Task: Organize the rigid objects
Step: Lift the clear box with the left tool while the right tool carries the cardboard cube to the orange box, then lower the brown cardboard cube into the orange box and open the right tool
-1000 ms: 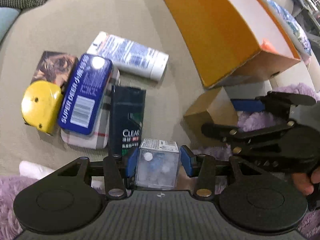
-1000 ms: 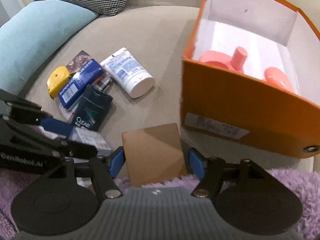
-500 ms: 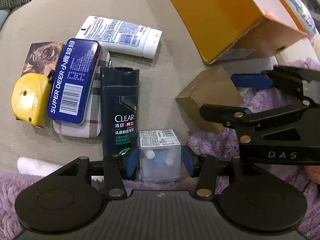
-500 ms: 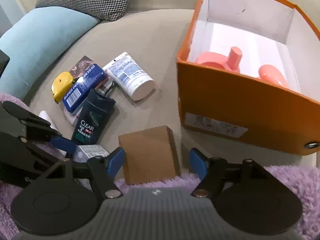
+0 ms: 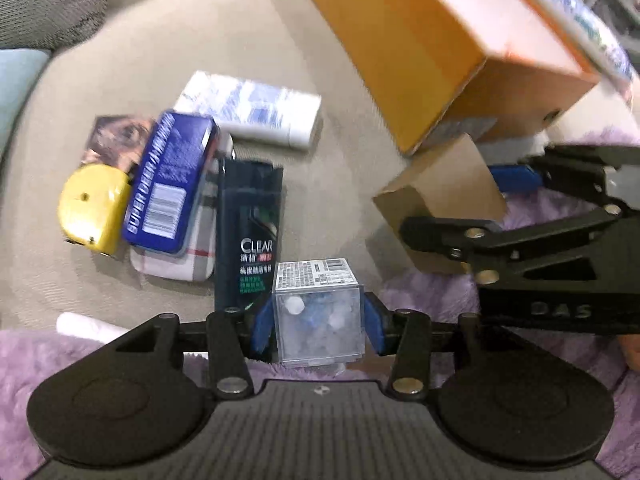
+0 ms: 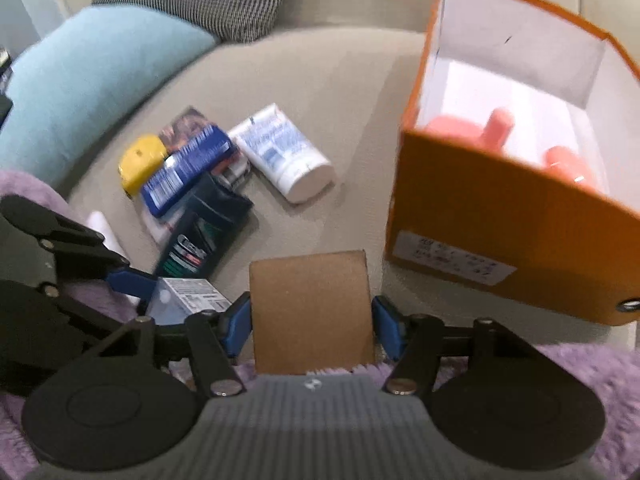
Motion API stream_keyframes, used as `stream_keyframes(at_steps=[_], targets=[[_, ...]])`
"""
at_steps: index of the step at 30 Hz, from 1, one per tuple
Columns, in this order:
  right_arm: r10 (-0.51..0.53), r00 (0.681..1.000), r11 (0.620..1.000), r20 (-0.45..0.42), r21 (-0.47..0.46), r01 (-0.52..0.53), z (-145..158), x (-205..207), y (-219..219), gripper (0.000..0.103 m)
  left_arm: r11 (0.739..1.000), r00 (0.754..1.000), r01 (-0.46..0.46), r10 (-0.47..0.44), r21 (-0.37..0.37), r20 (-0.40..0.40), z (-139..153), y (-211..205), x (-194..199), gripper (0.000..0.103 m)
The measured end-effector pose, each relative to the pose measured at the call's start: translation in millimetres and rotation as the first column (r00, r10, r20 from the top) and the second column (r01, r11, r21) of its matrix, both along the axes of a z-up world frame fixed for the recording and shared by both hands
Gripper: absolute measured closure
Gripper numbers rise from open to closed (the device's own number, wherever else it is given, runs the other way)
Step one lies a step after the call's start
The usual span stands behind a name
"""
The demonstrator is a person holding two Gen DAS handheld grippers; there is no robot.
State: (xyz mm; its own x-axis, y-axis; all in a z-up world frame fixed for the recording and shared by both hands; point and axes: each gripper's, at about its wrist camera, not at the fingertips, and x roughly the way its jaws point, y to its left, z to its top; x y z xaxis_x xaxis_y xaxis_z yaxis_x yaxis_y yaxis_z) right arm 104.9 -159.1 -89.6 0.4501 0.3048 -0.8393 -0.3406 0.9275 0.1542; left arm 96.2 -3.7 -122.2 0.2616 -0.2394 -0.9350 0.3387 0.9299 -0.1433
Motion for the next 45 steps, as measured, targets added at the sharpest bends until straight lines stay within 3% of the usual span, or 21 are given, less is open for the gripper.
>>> stream_keyframes(at_steps=[5, 12, 16, 19, 22, 27, 37, 45], targets=[[-0.031, 0.999, 0.999, 0.035, 0.041, 0.030, 38, -14, -24, 0.039, 0.994, 0.998, -0.027, 0.033, -0.102, 0.056, 47, 2, -8, 0.050], [-0.076, 0.992, 0.993, 0.098, 0.101, 0.066, 106, -21, -70, 0.039, 0.982, 0.983, 0.046, -0.012, -0.183, 0.182, 121, -28, 19, 0.050], [-0.099, 0.987, 0.993, 0.124, 0.074, 0.090, 139, -6, -99, 0.039, 0.967, 0.971, 0.123, -0.071, -0.223, 0.228, 143, -53, 40, 0.050], [-0.135, 0.986, 0.990, 0.099, 0.056, 0.130, 148, 16, -120, 0.039, 0.964, 0.961, 0.166, -0.111, -0.208, 0.254, 147, -74, 66, 0.050], [-0.166, 0.984, 0.986, 0.057, 0.033, 0.164, 139, 42, -134, 0.039, 0.961, 0.960, 0.190, -0.140, -0.200, 0.243, 140, -92, 93, 0.050], [-0.219, 0.973, 0.975, -0.077, 0.013, 0.220, 99, 84, -149, 0.039, 0.959, 0.965, 0.210, -0.172, -0.188, 0.199, 119, -107, 123, 0.050], [-0.209, 0.945, 0.978, -0.254, -0.070, 0.197, 36, 125, -143, 0.039, 0.946, 0.965, 0.241, -0.211, -0.215, 0.156, 91, -107, 154, 0.050], [-0.242, 0.877, 0.970, -0.416, -0.073, 0.233, 12, 146, -146, 0.039, 0.933, 0.956, 0.280, -0.248, -0.227, 0.157, 81, -114, 168, 0.050]])
